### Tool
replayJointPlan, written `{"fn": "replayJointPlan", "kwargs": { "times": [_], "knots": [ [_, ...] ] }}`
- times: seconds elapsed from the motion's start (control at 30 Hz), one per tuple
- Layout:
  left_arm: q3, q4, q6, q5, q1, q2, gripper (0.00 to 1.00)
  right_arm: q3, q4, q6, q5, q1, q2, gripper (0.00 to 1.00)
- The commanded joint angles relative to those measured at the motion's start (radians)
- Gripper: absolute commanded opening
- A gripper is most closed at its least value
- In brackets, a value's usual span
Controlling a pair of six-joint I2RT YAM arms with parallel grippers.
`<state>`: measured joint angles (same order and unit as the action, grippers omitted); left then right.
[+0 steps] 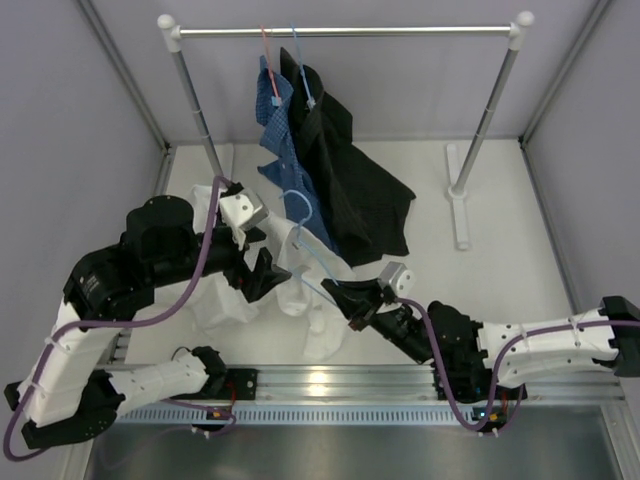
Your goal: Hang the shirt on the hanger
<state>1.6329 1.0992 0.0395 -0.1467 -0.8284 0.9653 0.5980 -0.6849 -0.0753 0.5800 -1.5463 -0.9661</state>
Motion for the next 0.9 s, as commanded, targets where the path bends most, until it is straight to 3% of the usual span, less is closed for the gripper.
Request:
{"fn": "replayJointPlan", "kwargs": {
  "times": [0.0,0.07,0.17,0.27,0.33,0.47,0.63,0.87],
  "knots": [
    [0.041,-0.080,0.060,-0.167,-0.002,-0.028,0.98,-0.012,-0.266,-0.023,-0.019,0.009,0.012,0.00],
    [0.070,-0.097,0.083,-0.218,-0.002,-0.037,0.98,-0.027,-0.300,-0.012,-0.017,0.029,0.012,0.00],
    [0.084,-0.150,0.140,-0.153,-0.002,-0.065,0.98,-0.056,-0.314,-0.012,-0.032,0.040,0.030,0.00],
    [-0.057,-0.303,0.340,-0.048,-0.002,-0.127,0.98,-0.107,-0.292,-0.006,-0.048,0.049,0.081,0.00],
    [-0.134,-0.459,0.375,-0.010,-0.002,-0.149,0.98,-0.122,-0.246,0.003,-0.057,0.058,0.130,0.00],
    [-0.078,-0.395,0.486,-0.122,-0.002,-0.027,0.98,-0.174,-0.194,0.011,-0.065,0.075,0.207,0.00],
    [0.109,-0.236,0.546,-0.272,-0.002,0.143,0.98,-0.176,-0.029,0.002,-0.129,0.095,0.320,0.00],
    [0.131,-0.229,0.554,-0.399,-0.002,0.162,0.98,-0.207,0.152,-0.015,-0.175,0.103,0.454,0.00]
  ]
}}
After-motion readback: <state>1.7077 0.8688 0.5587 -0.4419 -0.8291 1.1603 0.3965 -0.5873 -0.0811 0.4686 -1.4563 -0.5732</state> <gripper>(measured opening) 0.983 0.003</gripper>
